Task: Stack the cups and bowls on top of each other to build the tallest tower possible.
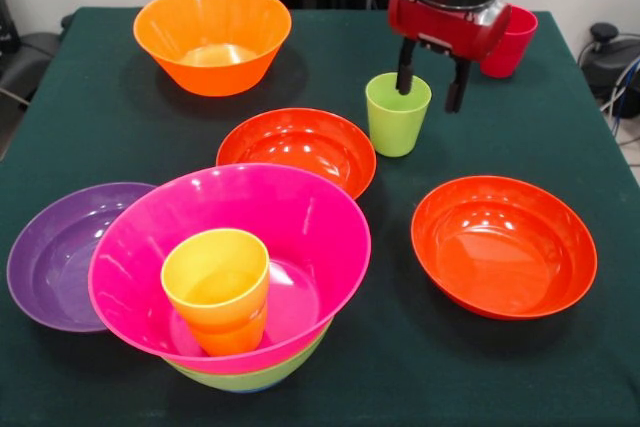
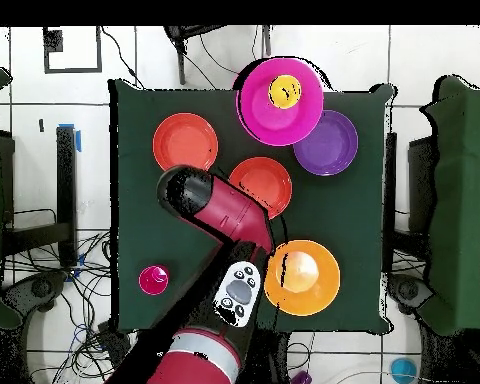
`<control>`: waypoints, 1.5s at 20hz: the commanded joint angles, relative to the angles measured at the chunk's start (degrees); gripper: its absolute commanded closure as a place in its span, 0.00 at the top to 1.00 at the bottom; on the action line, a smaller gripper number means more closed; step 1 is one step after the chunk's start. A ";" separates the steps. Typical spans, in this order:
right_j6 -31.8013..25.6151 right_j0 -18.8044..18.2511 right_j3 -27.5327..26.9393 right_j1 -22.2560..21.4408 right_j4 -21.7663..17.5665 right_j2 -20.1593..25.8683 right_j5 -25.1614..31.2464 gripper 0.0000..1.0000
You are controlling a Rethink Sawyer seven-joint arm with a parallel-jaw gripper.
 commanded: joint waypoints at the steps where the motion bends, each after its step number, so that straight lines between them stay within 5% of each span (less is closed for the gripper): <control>1: 2.31 -1.93 4.12 4.91 -6.04 9.08 -5.49 1.00; 30: 5.10 -2.99 8.25 1.39 -10.01 11.20 -6.03 1.00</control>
